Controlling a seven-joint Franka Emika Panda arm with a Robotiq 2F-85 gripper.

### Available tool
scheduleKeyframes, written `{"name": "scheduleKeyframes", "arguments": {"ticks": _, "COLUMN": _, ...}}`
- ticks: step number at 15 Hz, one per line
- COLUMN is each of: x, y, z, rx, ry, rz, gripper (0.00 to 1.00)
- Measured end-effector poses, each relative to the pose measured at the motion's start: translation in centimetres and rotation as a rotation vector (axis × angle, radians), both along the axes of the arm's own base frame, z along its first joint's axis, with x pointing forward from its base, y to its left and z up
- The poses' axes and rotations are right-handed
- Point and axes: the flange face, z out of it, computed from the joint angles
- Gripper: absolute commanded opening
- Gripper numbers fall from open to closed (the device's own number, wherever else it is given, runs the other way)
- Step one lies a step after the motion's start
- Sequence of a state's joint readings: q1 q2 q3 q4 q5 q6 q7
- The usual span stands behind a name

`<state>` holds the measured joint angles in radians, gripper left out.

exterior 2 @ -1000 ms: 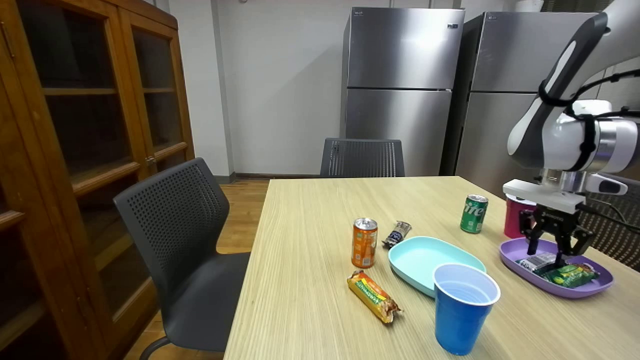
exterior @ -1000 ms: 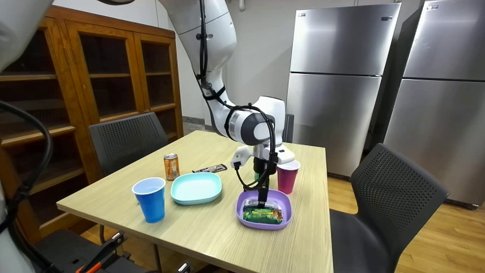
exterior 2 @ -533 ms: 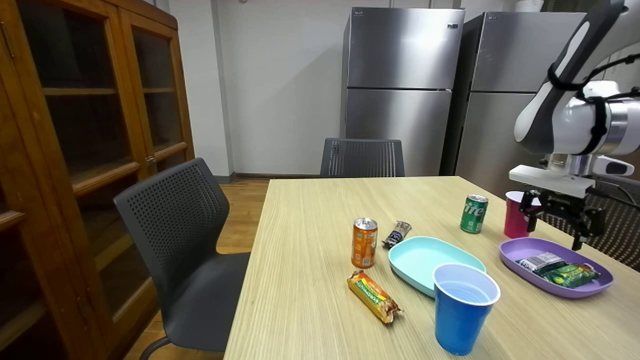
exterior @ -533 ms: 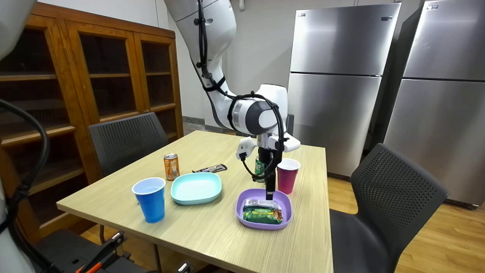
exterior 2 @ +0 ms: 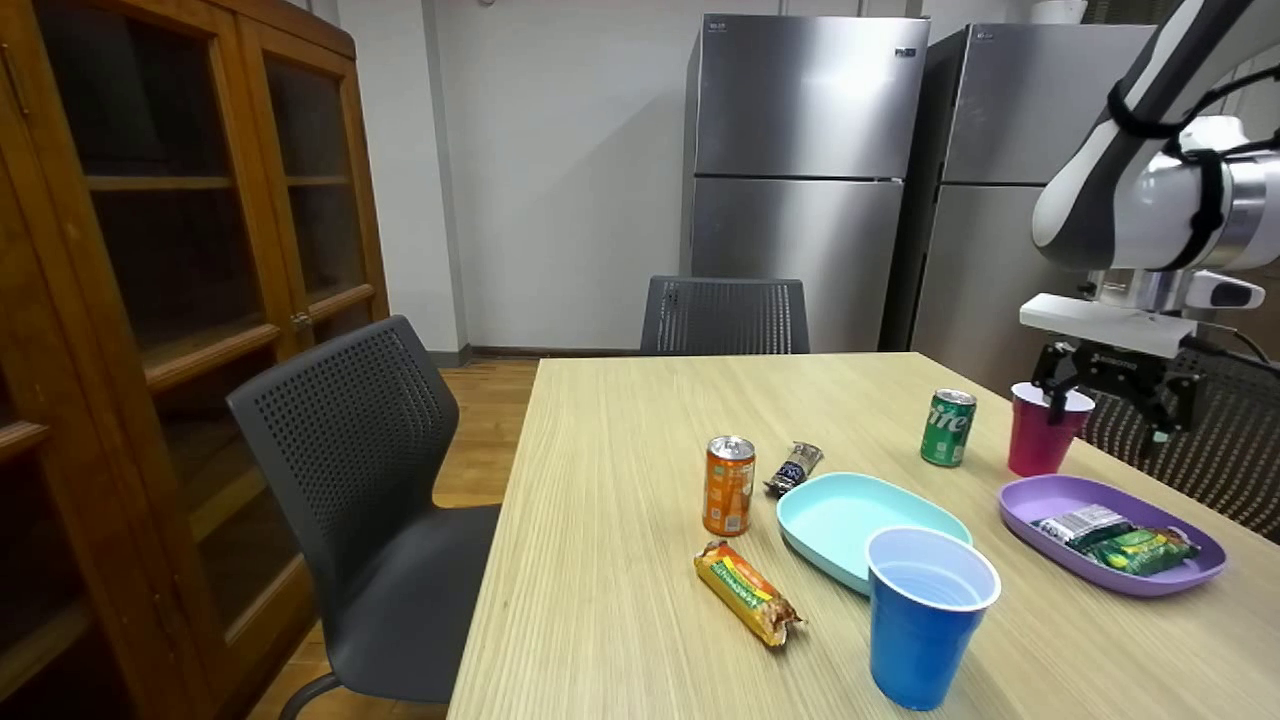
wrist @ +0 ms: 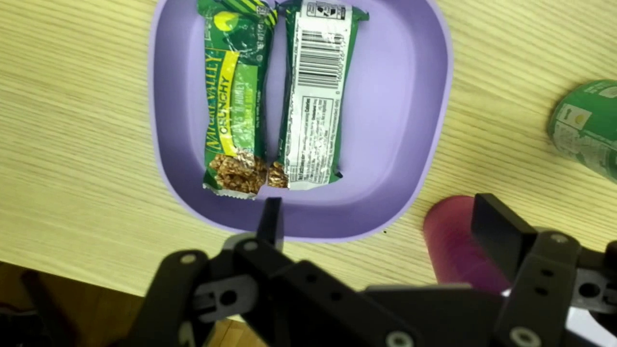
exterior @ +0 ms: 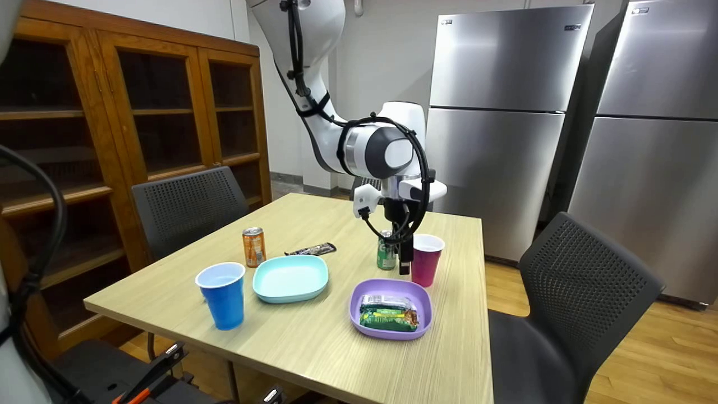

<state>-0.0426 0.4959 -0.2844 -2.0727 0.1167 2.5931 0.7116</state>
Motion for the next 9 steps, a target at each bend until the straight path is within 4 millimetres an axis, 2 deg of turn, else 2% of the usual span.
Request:
{"name": "scheduleKeyframes", "arguments": {"ticks": 3, "x": 0.29, "y": 0.16, "z": 1.06, "rx": 0.0, "ry": -0.017, "rz": 0.03, "gripper": 1.0}}
{"name": "scheduleKeyframes", "arguments": {"ticks": 9, "x": 0.28, "y": 0.16, "z": 1.12, "rx": -0.001, "ry": -0.018, "rz": 0.033, "gripper": 1.0}}
